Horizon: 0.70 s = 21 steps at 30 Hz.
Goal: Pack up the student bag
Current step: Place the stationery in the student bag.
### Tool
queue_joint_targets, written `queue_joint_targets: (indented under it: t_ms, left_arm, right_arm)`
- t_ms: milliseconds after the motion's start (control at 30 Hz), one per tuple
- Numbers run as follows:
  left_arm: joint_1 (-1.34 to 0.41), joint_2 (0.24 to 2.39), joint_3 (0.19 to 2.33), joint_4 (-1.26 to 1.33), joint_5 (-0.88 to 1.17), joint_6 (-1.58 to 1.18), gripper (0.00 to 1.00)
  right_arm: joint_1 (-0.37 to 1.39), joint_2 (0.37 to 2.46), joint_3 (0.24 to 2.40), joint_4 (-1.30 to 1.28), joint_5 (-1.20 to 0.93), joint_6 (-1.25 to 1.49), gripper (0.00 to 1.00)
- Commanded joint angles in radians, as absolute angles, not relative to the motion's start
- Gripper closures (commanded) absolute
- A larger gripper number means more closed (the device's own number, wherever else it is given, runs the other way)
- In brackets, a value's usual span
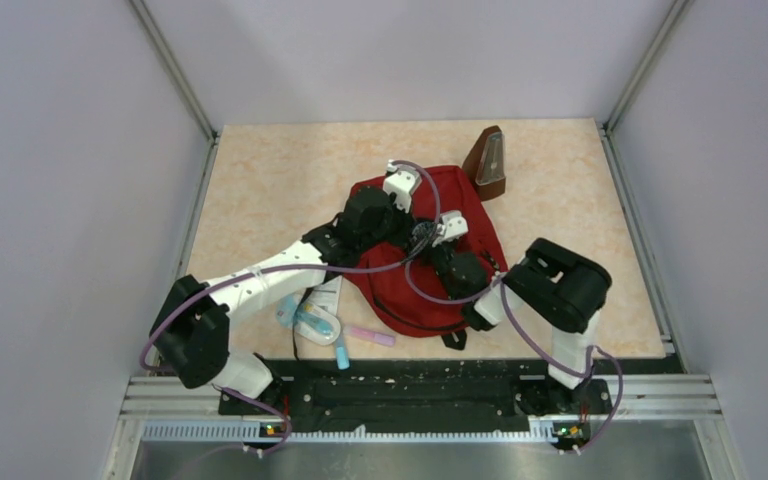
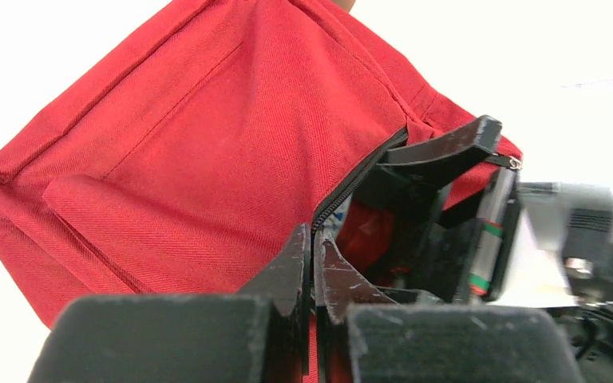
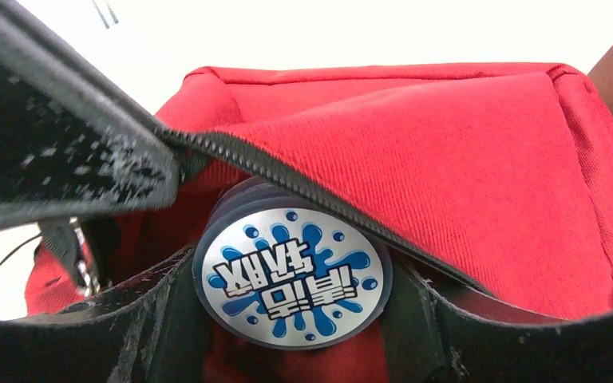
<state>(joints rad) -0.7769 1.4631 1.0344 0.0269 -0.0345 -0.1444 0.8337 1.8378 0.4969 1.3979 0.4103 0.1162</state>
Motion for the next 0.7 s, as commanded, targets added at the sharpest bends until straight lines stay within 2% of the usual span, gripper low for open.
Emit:
queue_joint_targets:
  t_ms: [0, 133, 167, 267, 367, 533, 667]
  left_arm:
    - [-0.778, 1.445, 1.095, 0.082, -0.015, -0.177, 1.00]
    - [-0.776, 1.447, 1.097, 0.084, -0.024, -0.183, 1.00]
    - [-0.775, 1.447, 1.097, 0.084, -0.030, -0.183, 1.00]
    - [-0.768, 1.446, 1.094, 0.083, -0.051, -0.186, 1.00]
    - [-0.755, 1.449, 1.092, 0.083, -0.054, -0.195, 1.00]
    - [-0.742, 1.459, 1.092, 0.083, -0.058, -0.201, 1.00]
    - [-0.733, 1.467, 1.092, 0.078, -0.070, -0.202, 1.00]
  right_arm:
    - [0.818, 1.932, 0.610, 1.571, 0.450, 0.049, 1.00]
    - [0.799, 1.968, 0.669, 1.517, 0.425, 0.057, 0.86]
    - [0.795, 1.966, 0.673, 1.504, 0.415, 0.060, 0.80]
    - [0.793, 1.924, 0.649, 1.466, 0.379, 0.070, 0.47]
    - [0.793, 1.859, 0.621, 1.369, 0.328, 0.104, 0.25]
    - [0.794, 1.756, 0.529, 1.298, 0.256, 0.182, 0.03]
    - [0.796, 1.627, 0.469, 1.188, 0.206, 0.219, 0.01]
